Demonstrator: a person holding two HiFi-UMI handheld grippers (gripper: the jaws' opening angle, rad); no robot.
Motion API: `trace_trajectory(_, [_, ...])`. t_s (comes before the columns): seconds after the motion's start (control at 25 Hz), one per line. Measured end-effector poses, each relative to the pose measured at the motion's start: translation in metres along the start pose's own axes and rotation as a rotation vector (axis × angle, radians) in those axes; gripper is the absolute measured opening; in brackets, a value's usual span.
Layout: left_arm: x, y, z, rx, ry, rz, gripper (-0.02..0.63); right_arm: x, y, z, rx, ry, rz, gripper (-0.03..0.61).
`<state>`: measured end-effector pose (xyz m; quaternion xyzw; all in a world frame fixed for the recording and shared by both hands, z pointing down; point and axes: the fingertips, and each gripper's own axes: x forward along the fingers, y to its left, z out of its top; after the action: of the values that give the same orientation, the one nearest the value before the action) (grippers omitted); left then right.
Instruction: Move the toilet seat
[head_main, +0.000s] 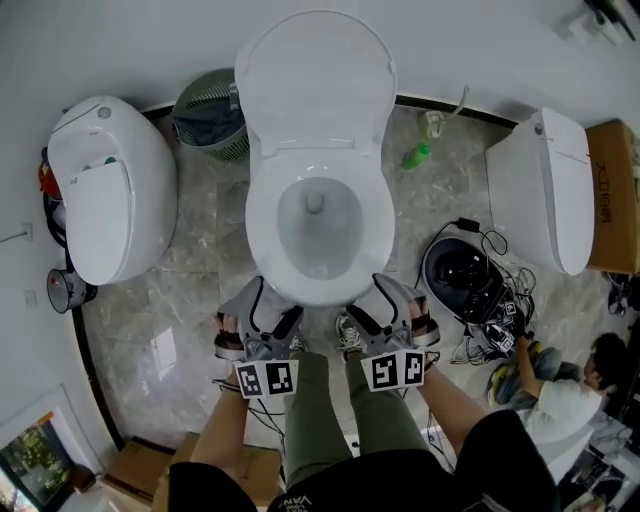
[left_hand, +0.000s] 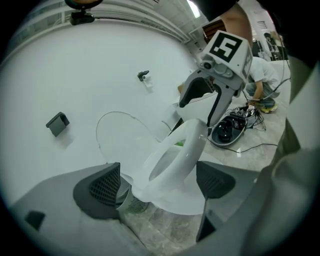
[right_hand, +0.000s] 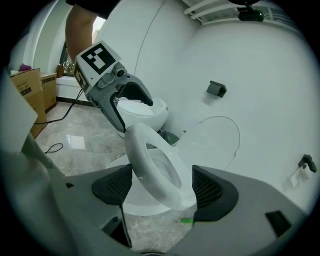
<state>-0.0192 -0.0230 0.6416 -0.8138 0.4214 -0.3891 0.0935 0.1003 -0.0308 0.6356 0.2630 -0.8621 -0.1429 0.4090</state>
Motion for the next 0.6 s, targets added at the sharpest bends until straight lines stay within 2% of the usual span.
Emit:
trace_trajectory(0.24, [0.002, 0.018, 0.021, -0.017, -0.046, -0.002, 0.476, -0.012, -0.027, 0.003, 0.119, 0.028, -0.097, 0.377])
trace_trajectory(0.6, [0.006, 0.080, 0.058, -0.055, -0.127, -0.011, 0.480, -0.021, -0.088, 0.036, 0.265, 0.058, -0.252, 0.383])
